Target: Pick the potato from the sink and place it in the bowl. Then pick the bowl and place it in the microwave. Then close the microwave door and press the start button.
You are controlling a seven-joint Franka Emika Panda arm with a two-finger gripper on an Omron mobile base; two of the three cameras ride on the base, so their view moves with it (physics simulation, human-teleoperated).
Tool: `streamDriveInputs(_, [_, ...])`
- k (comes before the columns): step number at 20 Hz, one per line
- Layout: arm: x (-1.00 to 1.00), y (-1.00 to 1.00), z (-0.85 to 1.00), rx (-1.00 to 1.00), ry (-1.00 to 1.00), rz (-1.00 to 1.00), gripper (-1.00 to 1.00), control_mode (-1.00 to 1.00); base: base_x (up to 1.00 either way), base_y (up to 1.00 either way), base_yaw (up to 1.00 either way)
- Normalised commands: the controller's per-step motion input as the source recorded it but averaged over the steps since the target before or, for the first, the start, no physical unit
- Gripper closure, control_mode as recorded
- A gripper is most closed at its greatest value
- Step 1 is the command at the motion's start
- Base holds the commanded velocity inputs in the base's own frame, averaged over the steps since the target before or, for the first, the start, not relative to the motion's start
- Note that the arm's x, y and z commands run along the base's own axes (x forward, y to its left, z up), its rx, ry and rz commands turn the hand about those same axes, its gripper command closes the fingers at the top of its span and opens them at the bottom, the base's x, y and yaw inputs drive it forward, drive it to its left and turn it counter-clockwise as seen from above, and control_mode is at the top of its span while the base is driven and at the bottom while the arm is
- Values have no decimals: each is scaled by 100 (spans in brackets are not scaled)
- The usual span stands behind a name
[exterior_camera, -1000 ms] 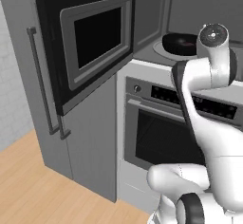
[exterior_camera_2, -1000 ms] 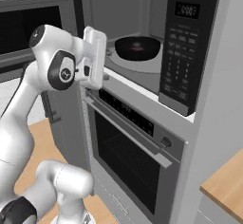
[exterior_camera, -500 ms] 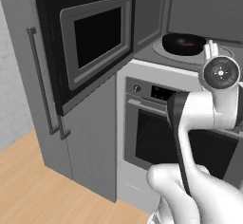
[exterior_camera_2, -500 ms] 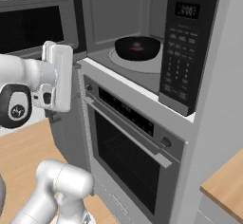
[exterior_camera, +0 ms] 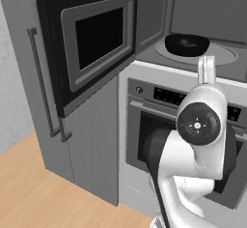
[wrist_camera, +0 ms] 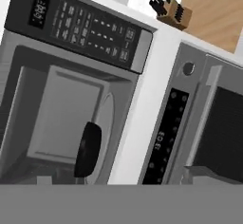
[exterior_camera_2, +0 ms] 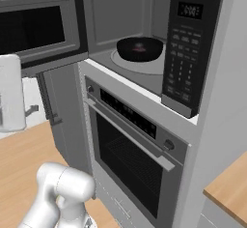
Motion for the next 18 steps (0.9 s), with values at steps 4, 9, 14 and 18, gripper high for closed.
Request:
streamDriveInputs(4, [-58,83,9,-16,-23,-22,-100,-100,0,0,0])
streamDriveInputs(9, [-13,100,-1,-4,-3,-18,-100,-100,0,0,0])
streamDriveInputs(14, [13,100,-39,0,-4,-11,-100,-100,0,0,0])
streamDriveInputs(18, [4,91,-77,0,-39,-5,-100,-100,0,0,0])
